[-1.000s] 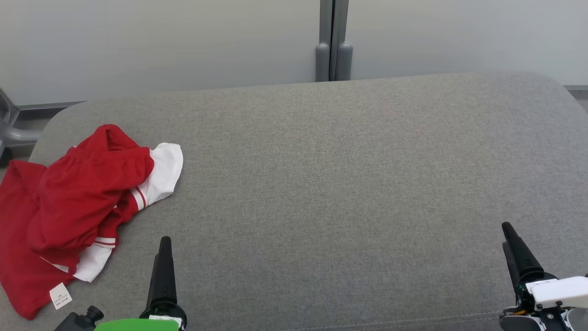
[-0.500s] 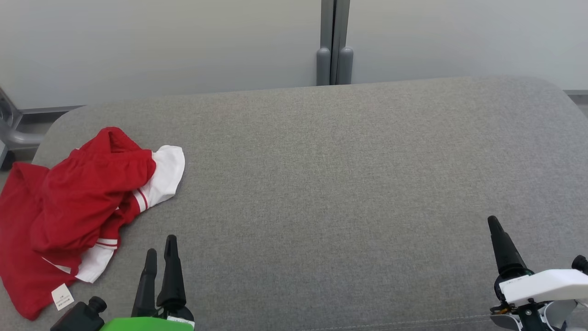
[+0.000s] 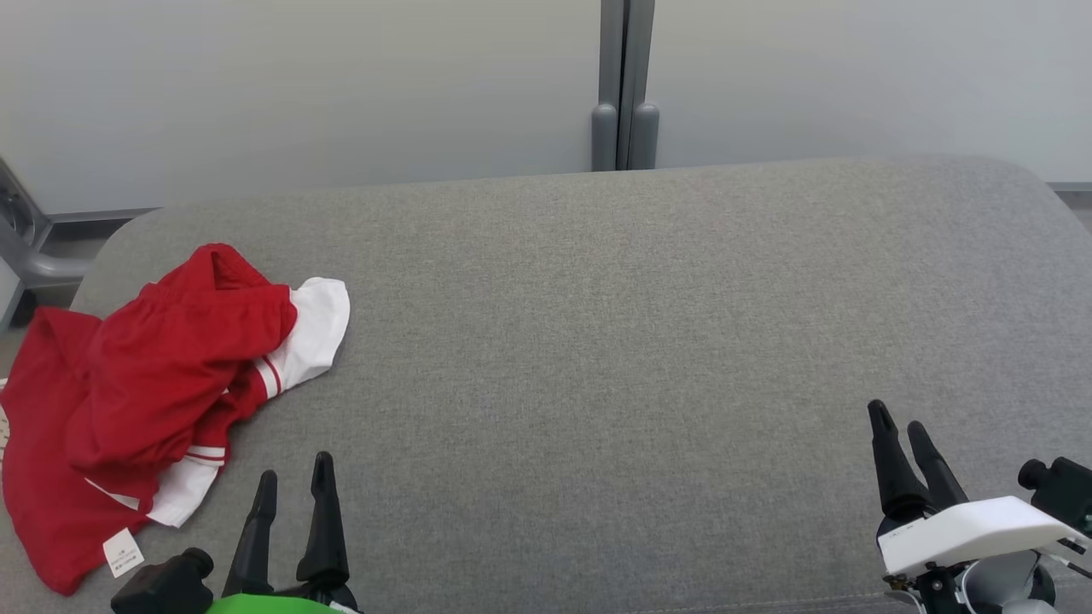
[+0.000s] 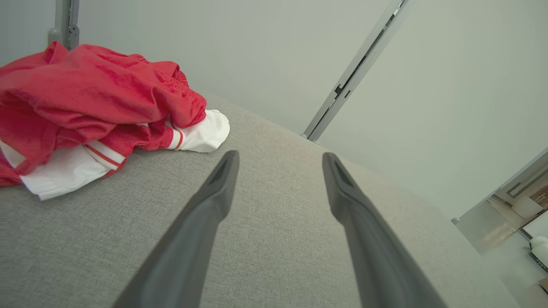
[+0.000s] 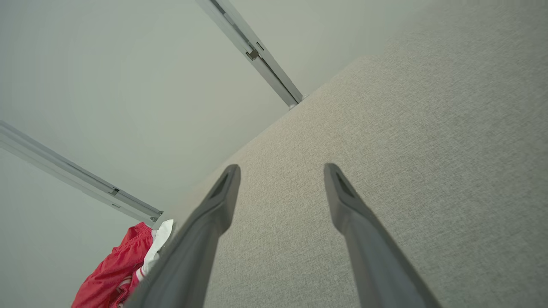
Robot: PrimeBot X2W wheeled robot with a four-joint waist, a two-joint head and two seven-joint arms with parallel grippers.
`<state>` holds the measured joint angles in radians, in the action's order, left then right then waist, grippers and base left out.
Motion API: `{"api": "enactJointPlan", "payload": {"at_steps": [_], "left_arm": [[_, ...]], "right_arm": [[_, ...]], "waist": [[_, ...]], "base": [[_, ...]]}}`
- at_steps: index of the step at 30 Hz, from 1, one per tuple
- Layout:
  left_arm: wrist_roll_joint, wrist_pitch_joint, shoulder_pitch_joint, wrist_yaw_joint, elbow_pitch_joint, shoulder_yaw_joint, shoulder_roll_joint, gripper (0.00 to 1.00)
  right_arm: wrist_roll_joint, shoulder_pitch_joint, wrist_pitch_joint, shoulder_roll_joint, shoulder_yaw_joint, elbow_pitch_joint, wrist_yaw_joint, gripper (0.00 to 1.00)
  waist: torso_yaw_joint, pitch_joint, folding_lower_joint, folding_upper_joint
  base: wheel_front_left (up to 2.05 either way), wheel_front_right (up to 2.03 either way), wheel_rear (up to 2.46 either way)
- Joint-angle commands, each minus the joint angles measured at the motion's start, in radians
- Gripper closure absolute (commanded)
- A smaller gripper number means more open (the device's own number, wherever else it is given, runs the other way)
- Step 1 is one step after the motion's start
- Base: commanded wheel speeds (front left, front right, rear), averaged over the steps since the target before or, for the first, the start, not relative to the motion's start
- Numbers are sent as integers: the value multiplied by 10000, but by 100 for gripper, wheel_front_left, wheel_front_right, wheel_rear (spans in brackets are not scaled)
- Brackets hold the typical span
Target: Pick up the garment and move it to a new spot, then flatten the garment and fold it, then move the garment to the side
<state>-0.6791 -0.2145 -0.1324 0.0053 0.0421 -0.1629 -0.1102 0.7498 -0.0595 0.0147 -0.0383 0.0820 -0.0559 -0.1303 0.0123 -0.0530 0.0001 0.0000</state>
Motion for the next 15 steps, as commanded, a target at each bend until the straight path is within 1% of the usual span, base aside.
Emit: {"api": "enactJointPlan", "payload": {"at_steps": [1,15], "left_arm": [[284,-76,77,57,-37,9,-103,0],[1664,-184,-69,305,450,137,-327,0]], "right_arm": [[-305,-17,-122,-85,-68,132,-3,0],[-2144,-59,-800,-98,-526,-212,-4,0]], "waist": [[6,-16,0,0],[31,-198,0,0]], "base": [[0,0,0],[0,0,0]]}}
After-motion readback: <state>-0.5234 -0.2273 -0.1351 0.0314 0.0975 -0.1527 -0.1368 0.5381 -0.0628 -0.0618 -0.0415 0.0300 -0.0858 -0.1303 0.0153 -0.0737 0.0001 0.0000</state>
